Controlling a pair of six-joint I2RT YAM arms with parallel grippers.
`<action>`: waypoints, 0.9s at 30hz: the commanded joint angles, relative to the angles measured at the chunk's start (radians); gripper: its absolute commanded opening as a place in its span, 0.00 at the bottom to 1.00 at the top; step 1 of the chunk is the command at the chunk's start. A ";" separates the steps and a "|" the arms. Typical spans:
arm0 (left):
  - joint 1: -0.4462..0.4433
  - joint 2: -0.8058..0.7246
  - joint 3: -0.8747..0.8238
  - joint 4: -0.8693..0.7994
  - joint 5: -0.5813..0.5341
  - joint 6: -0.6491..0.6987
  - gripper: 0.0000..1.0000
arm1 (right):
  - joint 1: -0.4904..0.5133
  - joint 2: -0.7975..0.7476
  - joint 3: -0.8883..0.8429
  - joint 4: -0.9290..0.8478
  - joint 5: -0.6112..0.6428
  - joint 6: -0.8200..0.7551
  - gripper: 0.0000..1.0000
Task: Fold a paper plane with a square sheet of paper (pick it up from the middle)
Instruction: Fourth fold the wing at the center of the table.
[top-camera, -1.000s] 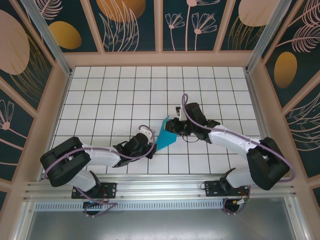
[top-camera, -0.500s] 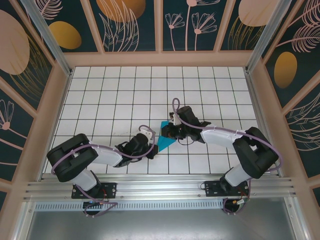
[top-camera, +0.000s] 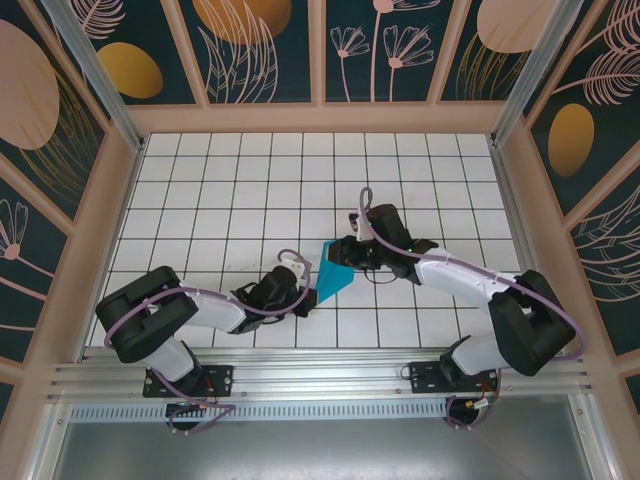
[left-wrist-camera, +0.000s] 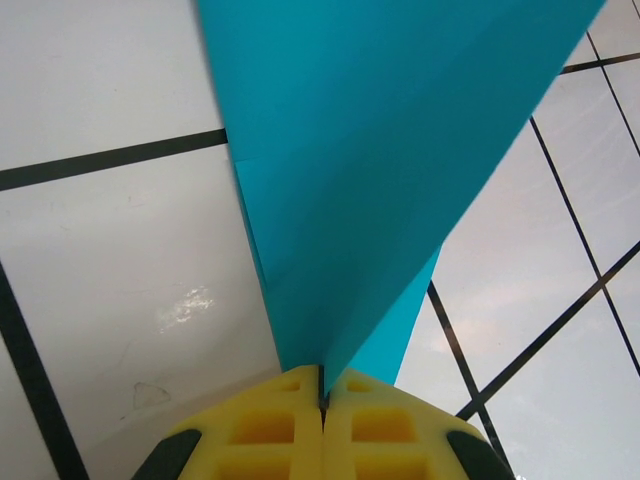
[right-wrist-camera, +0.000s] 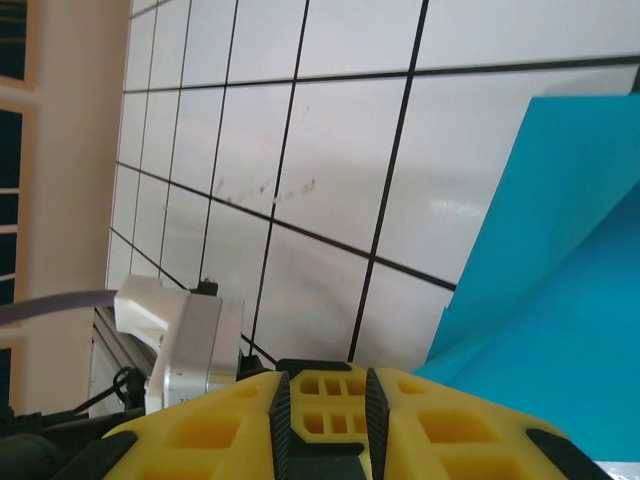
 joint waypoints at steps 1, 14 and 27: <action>-0.001 0.033 0.029 -0.064 0.030 0.023 0.07 | 0.008 -0.007 -0.014 -0.010 -0.065 -0.021 0.28; -0.001 0.031 0.044 -0.085 0.030 0.035 0.11 | 0.054 0.115 -0.016 0.072 -0.069 0.011 0.18; -0.002 0.017 0.131 -0.143 0.024 0.079 0.25 | 0.045 0.160 0.015 0.048 -0.027 0.004 0.18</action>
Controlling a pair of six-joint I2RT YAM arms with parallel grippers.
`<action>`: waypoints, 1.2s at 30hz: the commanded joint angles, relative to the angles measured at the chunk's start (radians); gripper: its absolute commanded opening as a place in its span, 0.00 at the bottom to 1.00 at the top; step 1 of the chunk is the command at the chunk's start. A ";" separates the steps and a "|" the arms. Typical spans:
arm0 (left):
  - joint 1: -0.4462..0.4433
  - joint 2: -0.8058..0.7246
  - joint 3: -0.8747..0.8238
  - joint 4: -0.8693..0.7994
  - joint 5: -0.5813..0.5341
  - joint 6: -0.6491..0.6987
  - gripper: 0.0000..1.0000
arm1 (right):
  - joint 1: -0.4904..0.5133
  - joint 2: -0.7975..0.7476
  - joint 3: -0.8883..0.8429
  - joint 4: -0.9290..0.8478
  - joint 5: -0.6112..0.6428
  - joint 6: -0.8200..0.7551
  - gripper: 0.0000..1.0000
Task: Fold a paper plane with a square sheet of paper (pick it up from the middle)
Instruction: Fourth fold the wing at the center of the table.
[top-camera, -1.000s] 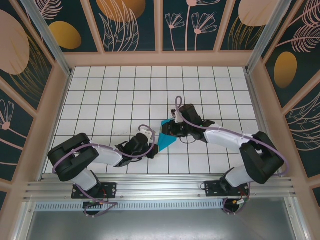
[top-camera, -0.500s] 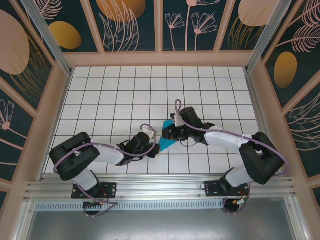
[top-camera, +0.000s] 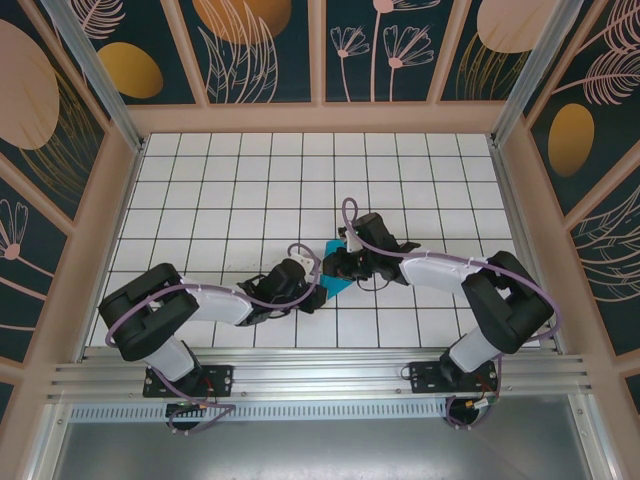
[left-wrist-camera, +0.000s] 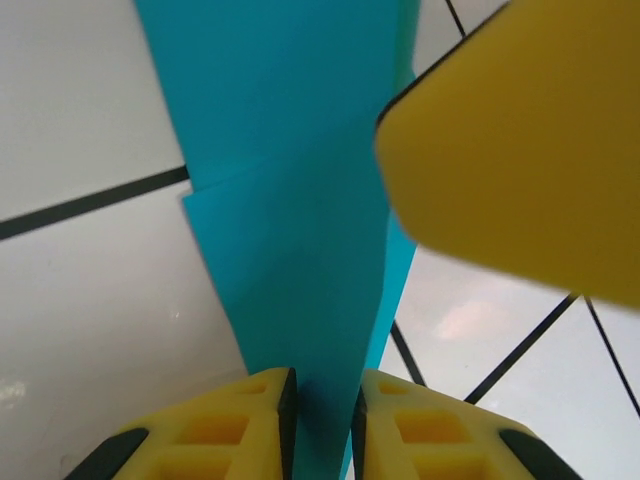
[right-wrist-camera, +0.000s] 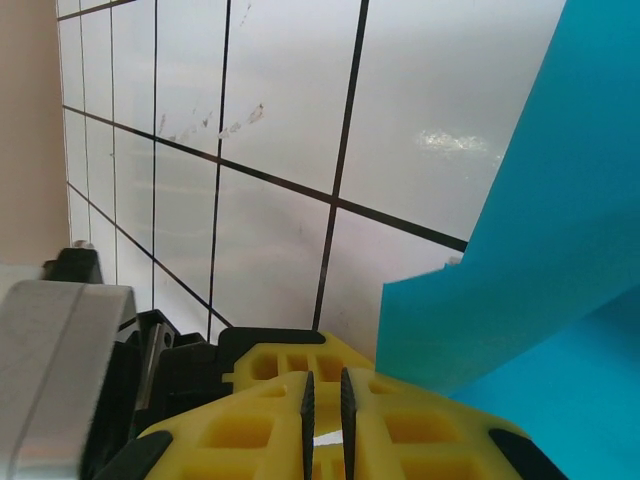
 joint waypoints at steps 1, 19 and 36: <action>0.001 0.003 0.032 -0.028 -0.003 0.029 0.24 | -0.005 0.006 0.023 -0.004 0.017 -0.010 0.18; 0.008 0.019 -0.034 0.057 0.026 -0.040 0.02 | -0.022 0.010 0.040 -0.015 0.012 -0.035 0.21; 0.066 0.021 -0.125 0.282 0.188 -0.155 0.04 | -0.030 -0.133 -0.038 -0.011 -0.060 -0.078 0.27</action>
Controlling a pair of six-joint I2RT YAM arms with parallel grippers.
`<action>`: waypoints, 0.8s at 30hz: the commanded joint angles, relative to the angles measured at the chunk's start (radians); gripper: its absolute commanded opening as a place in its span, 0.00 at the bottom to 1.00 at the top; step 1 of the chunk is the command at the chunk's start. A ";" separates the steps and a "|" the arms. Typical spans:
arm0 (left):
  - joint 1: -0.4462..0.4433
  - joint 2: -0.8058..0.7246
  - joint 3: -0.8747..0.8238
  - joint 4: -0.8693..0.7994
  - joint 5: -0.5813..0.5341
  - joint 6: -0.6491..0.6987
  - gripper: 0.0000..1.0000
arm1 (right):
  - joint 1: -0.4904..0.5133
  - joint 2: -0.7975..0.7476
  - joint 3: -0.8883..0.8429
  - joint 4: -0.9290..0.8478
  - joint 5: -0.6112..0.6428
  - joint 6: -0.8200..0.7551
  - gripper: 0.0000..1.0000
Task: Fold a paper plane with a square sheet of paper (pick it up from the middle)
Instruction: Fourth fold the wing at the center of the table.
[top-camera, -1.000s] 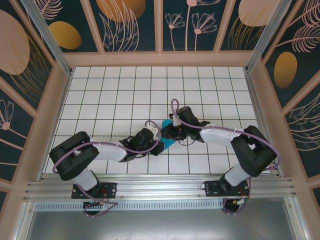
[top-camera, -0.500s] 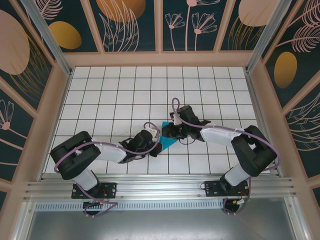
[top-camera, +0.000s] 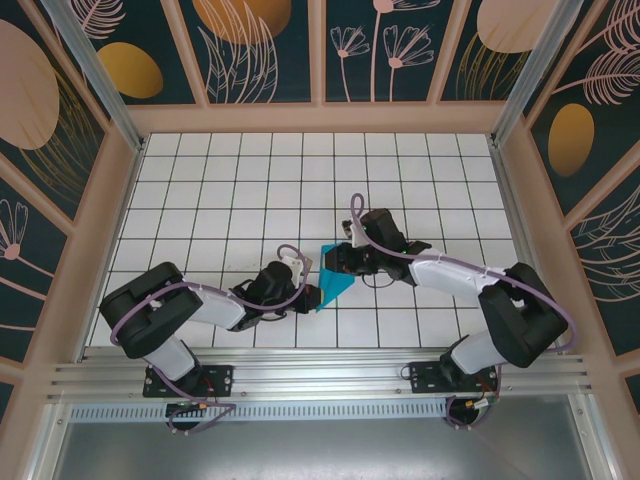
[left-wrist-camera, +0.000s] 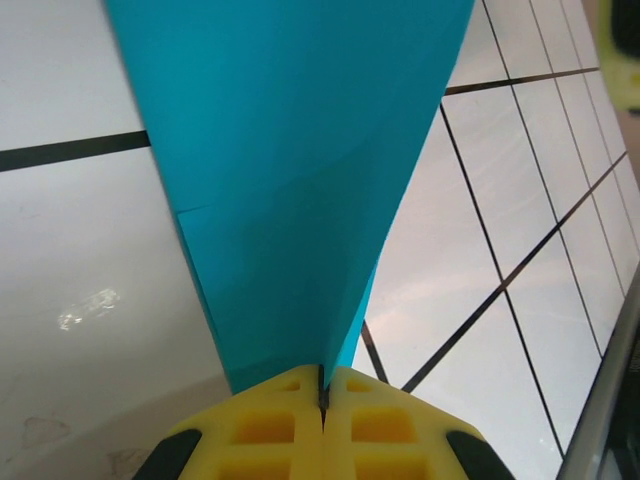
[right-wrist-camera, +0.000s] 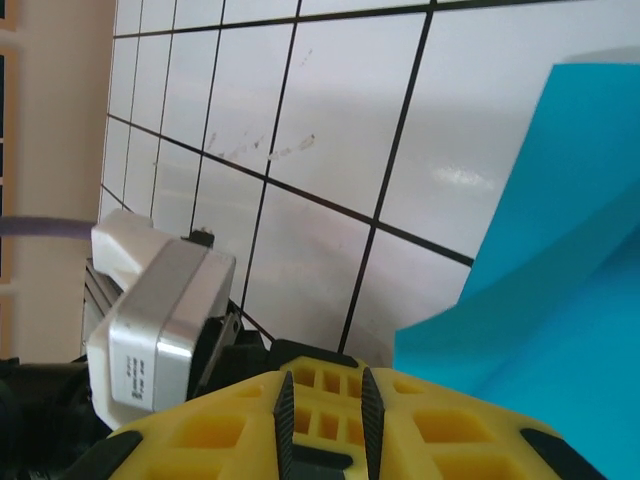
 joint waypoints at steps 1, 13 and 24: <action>0.013 0.010 -0.006 0.041 0.043 -0.017 0.04 | -0.003 -0.029 -0.027 0.013 -0.058 -0.021 0.27; 0.016 0.036 -0.022 0.065 0.034 -0.053 0.04 | -0.001 0.060 -0.013 0.035 -0.061 -0.022 0.19; 0.022 0.066 -0.031 0.084 0.050 -0.087 0.04 | -0.006 0.144 0.030 0.065 -0.035 -0.015 0.18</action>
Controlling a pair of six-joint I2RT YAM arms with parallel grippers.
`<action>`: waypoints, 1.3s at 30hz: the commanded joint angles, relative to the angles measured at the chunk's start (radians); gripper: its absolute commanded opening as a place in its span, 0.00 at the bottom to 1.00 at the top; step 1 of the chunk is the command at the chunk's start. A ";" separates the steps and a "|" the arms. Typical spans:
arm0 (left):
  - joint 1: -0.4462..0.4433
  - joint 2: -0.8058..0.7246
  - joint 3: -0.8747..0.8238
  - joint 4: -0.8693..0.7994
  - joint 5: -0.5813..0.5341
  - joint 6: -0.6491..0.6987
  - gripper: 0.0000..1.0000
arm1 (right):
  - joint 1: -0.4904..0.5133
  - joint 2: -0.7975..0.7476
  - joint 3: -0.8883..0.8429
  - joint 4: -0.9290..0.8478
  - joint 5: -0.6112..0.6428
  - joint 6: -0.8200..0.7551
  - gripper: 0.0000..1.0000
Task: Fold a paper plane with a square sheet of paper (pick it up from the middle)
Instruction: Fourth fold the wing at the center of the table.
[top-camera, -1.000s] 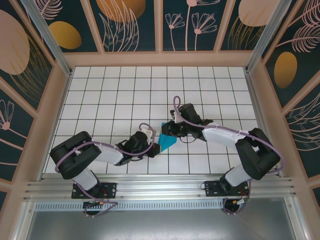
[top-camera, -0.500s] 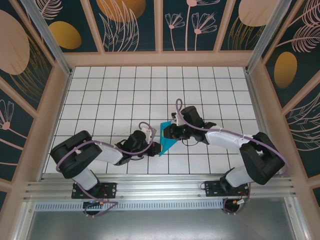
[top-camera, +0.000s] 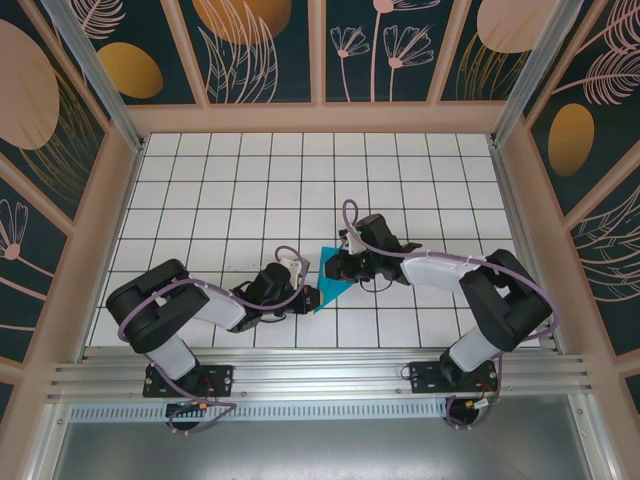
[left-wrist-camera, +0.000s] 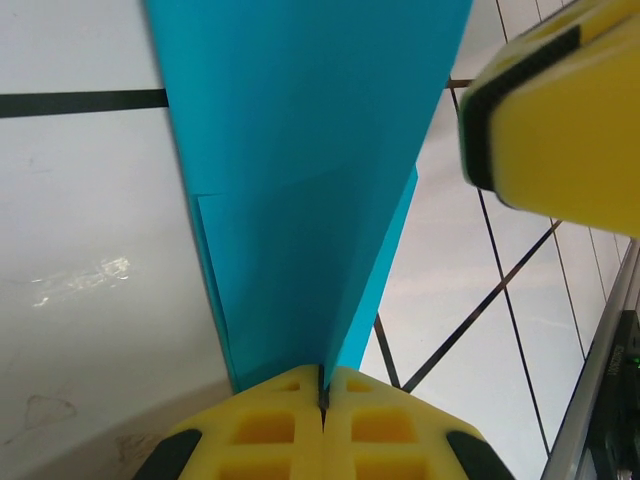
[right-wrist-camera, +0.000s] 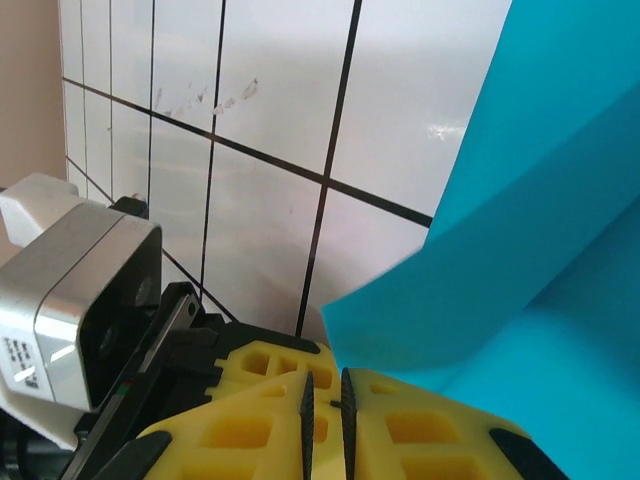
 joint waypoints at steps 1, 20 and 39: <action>0.010 0.023 -0.009 0.018 0.018 -0.020 0.04 | -0.007 0.024 0.032 0.031 0.013 -0.014 0.18; 0.043 0.039 0.007 -0.009 0.088 -0.034 0.07 | -0.027 0.116 0.059 0.053 0.040 -0.004 0.18; 0.043 -0.009 0.038 -0.145 0.039 0.030 0.09 | -0.046 0.160 0.053 0.046 0.129 0.042 0.16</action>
